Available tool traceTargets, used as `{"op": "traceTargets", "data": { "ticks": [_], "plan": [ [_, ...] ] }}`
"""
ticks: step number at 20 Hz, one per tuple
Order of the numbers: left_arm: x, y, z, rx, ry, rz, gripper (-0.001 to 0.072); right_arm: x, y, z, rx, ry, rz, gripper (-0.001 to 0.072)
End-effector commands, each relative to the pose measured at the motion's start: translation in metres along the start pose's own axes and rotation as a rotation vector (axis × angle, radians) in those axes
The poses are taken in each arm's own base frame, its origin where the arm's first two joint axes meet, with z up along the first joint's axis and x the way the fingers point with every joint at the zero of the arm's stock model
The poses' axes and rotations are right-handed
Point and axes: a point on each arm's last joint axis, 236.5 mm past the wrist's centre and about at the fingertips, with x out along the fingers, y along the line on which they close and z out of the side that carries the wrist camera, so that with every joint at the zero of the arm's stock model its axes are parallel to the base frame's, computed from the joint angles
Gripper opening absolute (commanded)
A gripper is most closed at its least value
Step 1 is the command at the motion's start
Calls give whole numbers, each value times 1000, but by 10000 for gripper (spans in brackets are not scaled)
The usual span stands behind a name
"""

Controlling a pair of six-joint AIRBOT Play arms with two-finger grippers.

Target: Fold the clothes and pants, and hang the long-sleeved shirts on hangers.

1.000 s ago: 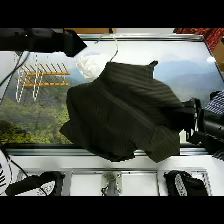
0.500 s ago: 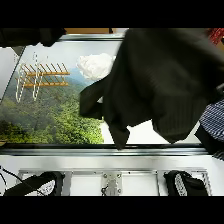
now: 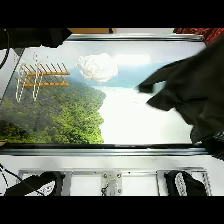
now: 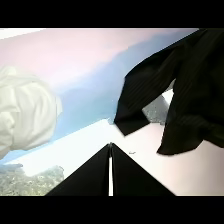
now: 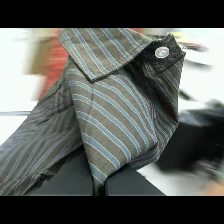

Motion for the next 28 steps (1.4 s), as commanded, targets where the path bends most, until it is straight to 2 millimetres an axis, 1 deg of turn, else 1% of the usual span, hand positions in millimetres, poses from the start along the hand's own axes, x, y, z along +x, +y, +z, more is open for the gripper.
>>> {"op": "traceTargets", "data": {
  "ticks": [1, 3, 5, 7, 9, 14, 16, 23, 28],
  "plan": [
    [12, 3, -6, -6, 25, -4, 14, -5, -93, 14, 8, -6, -290, 3],
    [20, 7, -9, -14, 41, -4, 14, -18, -133, 25, 34, -23, -413, 3],
    [27, 11, -13, -21, 57, -4, 14, -29, -162, 37, 26, -48, -501, 3],
    [34, 14, -17, -27, 70, -4, 14, -39, -179, 51, 42, -95, -556, 4],
    [35, 15, -18, -29, 75, -4, 14, -47, -189, 62, 64, -144, -591, 4],
    [35, 15, -18, -30, 74, -3, 14, -52, -191, 79, 44, -218, -603, 4],
    [36, 15, -16, -29, 66, -3, 14, -54, -191, 83, 40, -231, -604, 4],
    [35, 15, -17, -30, 71, -4, 14, -54, -193, 81, 29, -222, -611, 5],
    [35, 14, -23, -30, 94, -7, 14, -46, -197, 71, 34, -190, -611, 5]
  ]
}}
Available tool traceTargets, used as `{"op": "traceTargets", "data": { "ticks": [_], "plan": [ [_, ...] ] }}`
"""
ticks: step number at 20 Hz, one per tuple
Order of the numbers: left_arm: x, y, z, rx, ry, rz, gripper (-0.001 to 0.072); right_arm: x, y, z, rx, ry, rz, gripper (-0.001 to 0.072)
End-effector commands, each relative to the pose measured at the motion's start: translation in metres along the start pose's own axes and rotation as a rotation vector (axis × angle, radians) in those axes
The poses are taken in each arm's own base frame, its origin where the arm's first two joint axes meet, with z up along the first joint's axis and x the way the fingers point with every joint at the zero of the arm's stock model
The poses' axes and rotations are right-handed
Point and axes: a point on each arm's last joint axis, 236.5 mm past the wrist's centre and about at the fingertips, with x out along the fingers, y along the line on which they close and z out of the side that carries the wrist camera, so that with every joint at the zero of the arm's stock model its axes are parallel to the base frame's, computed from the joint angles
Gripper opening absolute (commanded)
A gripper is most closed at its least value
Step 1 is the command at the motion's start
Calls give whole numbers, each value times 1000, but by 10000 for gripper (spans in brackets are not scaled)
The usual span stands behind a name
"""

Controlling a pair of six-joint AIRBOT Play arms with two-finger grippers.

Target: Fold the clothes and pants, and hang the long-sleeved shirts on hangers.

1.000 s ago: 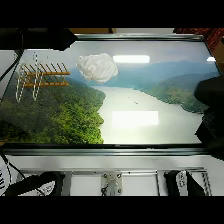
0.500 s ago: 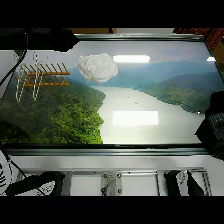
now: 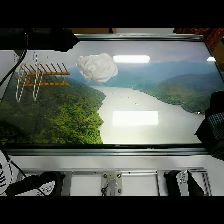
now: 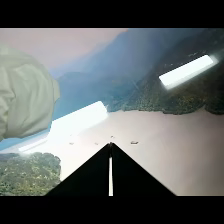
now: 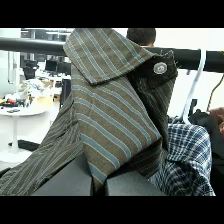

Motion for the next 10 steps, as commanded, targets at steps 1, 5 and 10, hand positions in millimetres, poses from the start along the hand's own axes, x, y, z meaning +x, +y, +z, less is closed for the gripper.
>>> {"op": "traceTargets", "data": {
  "ticks": [1, 5, 10],
  "plan": [
    [0, -1, -6, 2, 27, -2, 14, 4, 0, -10, -11, 31, -3, 5],
    [0, -1, -10, 2, 43, -5, 14, 14, -12, -34, -21, 98, -35, 5],
    [0, -1, -12, 2, 51, -6, 14, 16, -58, -47, -12, 133, -162, 5]
  ]
}}
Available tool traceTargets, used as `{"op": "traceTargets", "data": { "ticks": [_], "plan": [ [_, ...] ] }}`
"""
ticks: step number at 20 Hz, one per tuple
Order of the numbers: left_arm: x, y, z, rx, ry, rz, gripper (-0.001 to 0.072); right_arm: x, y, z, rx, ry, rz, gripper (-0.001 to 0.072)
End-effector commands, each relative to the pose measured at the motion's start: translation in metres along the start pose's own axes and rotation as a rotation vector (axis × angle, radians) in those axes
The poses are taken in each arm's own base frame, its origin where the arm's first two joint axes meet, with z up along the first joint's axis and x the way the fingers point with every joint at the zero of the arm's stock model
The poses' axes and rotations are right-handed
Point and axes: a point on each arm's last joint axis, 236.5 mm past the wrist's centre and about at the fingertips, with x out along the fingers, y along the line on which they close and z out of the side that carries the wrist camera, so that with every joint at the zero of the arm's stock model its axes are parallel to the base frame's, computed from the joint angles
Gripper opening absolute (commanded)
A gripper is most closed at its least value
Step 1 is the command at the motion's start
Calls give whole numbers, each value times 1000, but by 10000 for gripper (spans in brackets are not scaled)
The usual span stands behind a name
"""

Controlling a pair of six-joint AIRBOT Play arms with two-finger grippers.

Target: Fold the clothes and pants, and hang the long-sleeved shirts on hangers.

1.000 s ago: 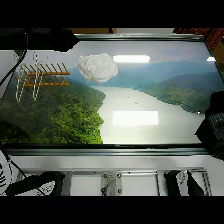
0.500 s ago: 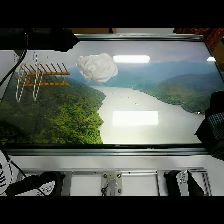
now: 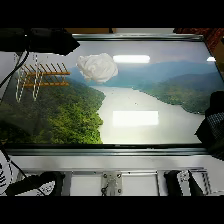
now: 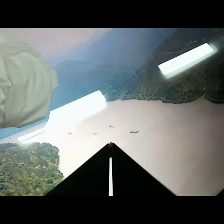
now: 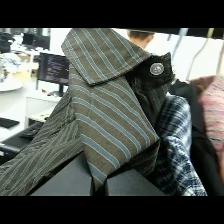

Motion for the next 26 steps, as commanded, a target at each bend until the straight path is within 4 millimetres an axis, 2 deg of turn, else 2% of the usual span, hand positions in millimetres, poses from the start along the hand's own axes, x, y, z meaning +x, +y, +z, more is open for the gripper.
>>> {"op": "traceTargets", "data": {
  "ticks": [1, 4, 8, 12, 14, 17, 20, 24, 26],
  "plan": [
    [0, 0, -2, 0, 8, -1, 14, 5, -32, -18, 68, 53, -90, 5],
    [0, 0, -2, 0, 8, -1, 14, 7, -50, -45, 106, 148, -143, 5],
    [0, -1, -3, 0, 12, -2, 14, 8, -53, -54, 107, 176, -151, 5],
    [0, -1, -8, 0, 34, -4, 14, 1, -53, -82, 113, 298, -160, 5],
    [0, -1, -11, 0, 45, -5, 14, -5, -53, -89, 127, 339, -168, 4],
    [0, -2, -14, 1, 58, -7, 14, -17, -65, -86, 173, 339, -233, 4],
    [0, -2, -16, 1, 67, -8, 14, -30, -83, -77, 138, 325, -311, 5],
    [0, -2, -16, 1, 67, -8, 14, -30, -81, -72, 143, 309, -301, 13],
    [0, -2, -16, 1, 66, -8, 14, -25, -74, -67, 171, 281, -271, 53]
  ]
}}
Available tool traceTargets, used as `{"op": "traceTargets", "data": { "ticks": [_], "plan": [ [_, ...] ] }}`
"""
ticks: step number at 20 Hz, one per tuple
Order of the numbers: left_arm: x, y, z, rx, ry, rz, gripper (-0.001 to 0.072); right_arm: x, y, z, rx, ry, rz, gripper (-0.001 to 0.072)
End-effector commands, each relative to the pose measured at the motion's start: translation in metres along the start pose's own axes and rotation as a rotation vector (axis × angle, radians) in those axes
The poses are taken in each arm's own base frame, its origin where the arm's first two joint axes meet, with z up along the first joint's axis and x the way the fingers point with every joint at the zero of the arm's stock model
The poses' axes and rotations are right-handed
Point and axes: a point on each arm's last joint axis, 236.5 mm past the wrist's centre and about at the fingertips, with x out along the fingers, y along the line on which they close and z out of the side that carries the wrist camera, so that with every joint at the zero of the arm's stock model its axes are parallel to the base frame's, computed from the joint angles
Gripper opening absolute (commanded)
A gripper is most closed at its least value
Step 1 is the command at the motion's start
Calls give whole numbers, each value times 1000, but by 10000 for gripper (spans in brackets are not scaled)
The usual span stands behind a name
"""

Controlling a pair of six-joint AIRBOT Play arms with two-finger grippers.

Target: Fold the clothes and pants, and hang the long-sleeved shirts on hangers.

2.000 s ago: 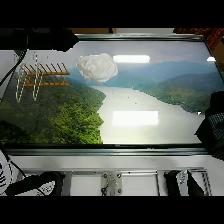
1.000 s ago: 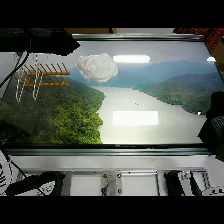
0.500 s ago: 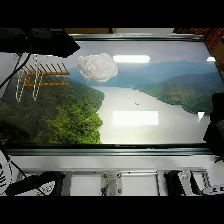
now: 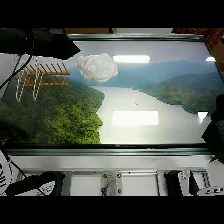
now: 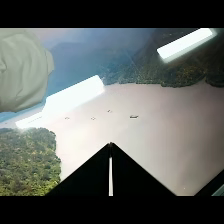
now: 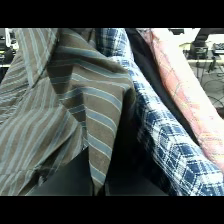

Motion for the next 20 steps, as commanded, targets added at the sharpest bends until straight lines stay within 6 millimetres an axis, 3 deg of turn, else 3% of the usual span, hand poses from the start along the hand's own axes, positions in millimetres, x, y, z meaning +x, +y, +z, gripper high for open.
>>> {"op": "traceTargets", "data": {
  "ticks": [1, 2, 3, 5, 8, 10, 11, 13, 16, 18, 20],
  "plan": [
    [0, 0, -1, 0, 3, -1, 14, -2, 9, 12, 33, -50, 38, 251],
    [0, 0, -1, 0, 3, 0, 14, -3, 13, 20, 45, -84, 58, 503],
    [0, 0, -1, 0, 3, 0, 14, -4, 21, 29, 74, -118, 92, 627],
    [0, 0, -1, 0, 2, 0, 14, -18, 35, 53, 139, -207, 170, 624],
    [0, 0, 0, 0, 2, 0, 14, -54, 54, 105, 289, -404, 319, 605],
    [0, 0, 0, 0, 2, 0, 14, -71, 65, 122, 435, -447, 425, 605],
    [0, 0, 0, 0, 2, 0, 14, -74, 74, 121, 512, -417, 484, 605],
    [0, 0, 1, 0, -2, 1, 14, -79, 106, 105, 523, -315, 595, 605],
    [0, 0, 1, -1, -3, 1, 14, -106, 188, 58, 279, -149, 862, 605],
    [4, 2, -3, -6, 7, 0, 14, -154, 252, 18, 137, -32, 1174, 605],
    [12, 6, -15, -27, 36, 1, 14, -227, 302, -19, 61, 81, 1557, 605]
  ]
}}
